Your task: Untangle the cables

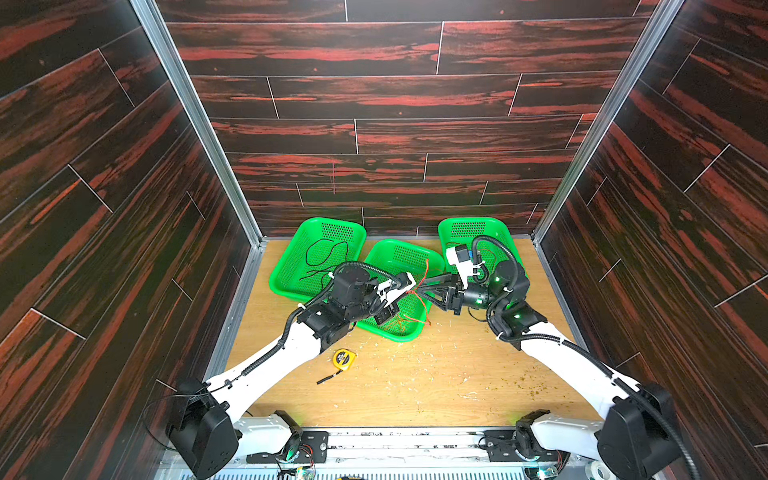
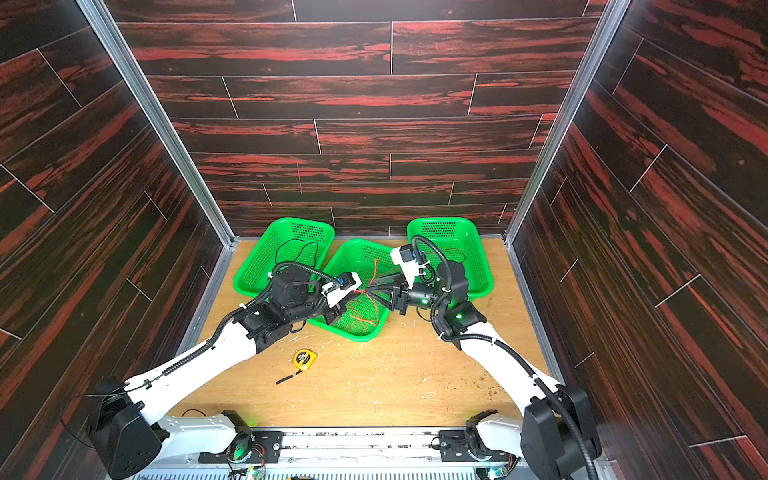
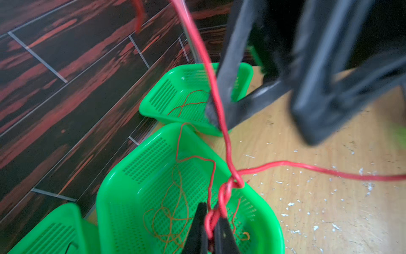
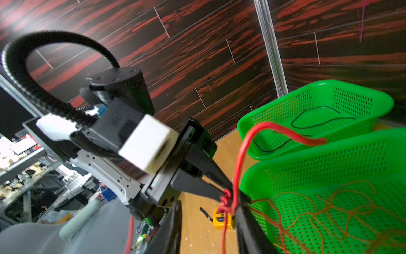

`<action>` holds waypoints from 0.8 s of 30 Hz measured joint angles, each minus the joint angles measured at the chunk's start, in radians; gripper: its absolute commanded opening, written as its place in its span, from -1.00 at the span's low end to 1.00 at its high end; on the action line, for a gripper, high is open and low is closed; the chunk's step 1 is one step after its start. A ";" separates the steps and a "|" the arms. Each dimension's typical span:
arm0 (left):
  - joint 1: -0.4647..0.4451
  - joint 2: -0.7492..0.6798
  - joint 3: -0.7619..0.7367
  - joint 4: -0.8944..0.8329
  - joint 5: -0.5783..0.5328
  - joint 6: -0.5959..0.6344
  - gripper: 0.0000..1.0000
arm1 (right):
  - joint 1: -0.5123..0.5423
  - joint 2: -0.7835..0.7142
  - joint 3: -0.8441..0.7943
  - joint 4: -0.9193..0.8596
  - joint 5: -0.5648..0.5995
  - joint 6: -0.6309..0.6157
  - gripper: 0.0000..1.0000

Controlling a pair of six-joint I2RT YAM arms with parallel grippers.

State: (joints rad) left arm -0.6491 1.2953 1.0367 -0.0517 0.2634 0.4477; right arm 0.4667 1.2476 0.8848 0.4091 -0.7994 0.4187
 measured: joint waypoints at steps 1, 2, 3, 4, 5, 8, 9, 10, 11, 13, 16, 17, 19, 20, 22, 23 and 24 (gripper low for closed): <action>0.000 0.000 0.002 -0.005 -0.018 -0.006 -1.00 | 0.002 -0.007 0.011 -0.038 0.008 -0.013 -0.06; 0.002 0.000 0.002 -0.007 -0.031 -0.011 -1.00 | 0.008 -0.011 0.023 -0.077 0.018 -0.029 -0.04; 0.003 0.000 0.002 -0.010 -0.047 -0.017 -1.00 | 0.016 -0.014 0.035 -0.112 0.028 -0.043 -0.02; 0.003 0.000 0.002 -0.010 -0.057 -0.020 -1.00 | 0.022 -0.017 0.042 -0.139 0.040 -0.056 -0.01; 0.003 0.000 0.002 -0.009 -0.067 -0.025 -1.00 | 0.028 -0.021 0.045 -0.168 0.054 -0.066 0.00; 0.003 0.000 0.003 -0.008 -0.088 -0.037 -1.00 | 0.032 -0.026 0.041 -0.234 0.083 -0.079 0.04; 0.003 0.000 0.003 -0.005 -0.092 -0.040 -1.00 | 0.032 -0.026 0.041 -0.259 0.092 -0.080 0.04; 0.003 0.000 0.003 -0.003 -0.095 -0.042 -1.00 | 0.032 -0.025 0.041 -0.277 0.097 -0.080 0.05; 0.002 0.000 0.003 0.000 -0.098 -0.045 -1.00 | 0.032 -0.024 0.042 -0.298 0.104 -0.081 0.06; 0.001 -0.002 0.004 0.007 -0.101 -0.048 -1.00 | 0.032 -0.022 0.043 -0.334 0.119 -0.082 0.06; -0.002 -0.007 0.005 0.022 -0.104 -0.050 -1.00 | 0.032 -0.012 0.050 -0.383 0.146 -0.079 0.07; -0.005 -0.011 0.005 0.024 -0.106 -0.050 -1.00 | 0.032 -0.001 0.059 -0.397 0.150 -0.075 0.06; -0.011 -0.019 0.008 0.027 -0.108 -0.048 -1.00 | 0.031 0.023 0.074 -0.413 0.143 -0.069 0.04; -0.014 -0.022 0.011 0.030 -0.111 -0.047 -1.00 | 0.031 0.035 0.079 -0.413 0.132 -0.061 -0.01; -0.021 -0.026 0.018 0.030 -0.115 -0.043 -1.00 | 0.031 0.051 0.081 -0.412 0.106 -0.049 -0.19; -0.024 -0.029 0.019 0.030 -0.116 -0.040 -1.00 | 0.031 0.056 0.083 -0.413 0.093 -0.045 -0.37; -0.027 -0.030 0.020 0.031 -0.115 -0.039 -1.00 | 0.030 0.060 0.087 -0.417 0.082 -0.042 -0.56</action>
State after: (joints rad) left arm -0.6765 1.2652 1.0569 -0.0208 0.1482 0.4084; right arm 0.4969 1.3079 0.9714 -0.0074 -0.7177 0.3771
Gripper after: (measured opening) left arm 0.083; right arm 0.354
